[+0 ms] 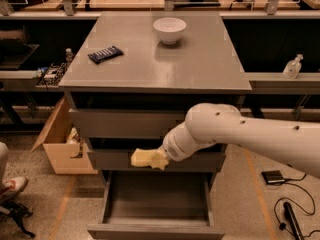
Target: Place sponge into bottom drawer
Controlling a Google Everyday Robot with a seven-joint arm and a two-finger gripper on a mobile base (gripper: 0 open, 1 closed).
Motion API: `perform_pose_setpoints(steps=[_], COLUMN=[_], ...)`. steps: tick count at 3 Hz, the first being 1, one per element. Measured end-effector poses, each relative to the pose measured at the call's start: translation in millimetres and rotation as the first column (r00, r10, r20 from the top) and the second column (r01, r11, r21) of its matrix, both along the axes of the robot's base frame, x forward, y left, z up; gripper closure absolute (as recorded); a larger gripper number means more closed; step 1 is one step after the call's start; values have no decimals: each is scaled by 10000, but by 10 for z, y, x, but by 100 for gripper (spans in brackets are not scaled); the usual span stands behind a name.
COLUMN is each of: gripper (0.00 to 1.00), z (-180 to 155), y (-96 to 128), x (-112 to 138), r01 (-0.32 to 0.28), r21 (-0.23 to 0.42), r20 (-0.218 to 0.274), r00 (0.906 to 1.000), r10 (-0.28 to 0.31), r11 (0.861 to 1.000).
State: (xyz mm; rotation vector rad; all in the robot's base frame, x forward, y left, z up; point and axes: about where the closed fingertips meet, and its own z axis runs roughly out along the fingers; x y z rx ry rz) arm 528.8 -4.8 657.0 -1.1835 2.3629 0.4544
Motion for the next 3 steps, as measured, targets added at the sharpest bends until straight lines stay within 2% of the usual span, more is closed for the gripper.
perform_pose_setpoints(steps=[1,2,3], gripper=[100,100,100], z=[-708,-1376,-2149], y=[1,22,118], x=[-174,-375,-534], r01=[569,1092,1798], r21=[152,380,840], r20=[-684,-1218,-1897], r00=[9961,9871,9685], r10=[-557,-1039,-1614], r11=[9983,9933,9801])
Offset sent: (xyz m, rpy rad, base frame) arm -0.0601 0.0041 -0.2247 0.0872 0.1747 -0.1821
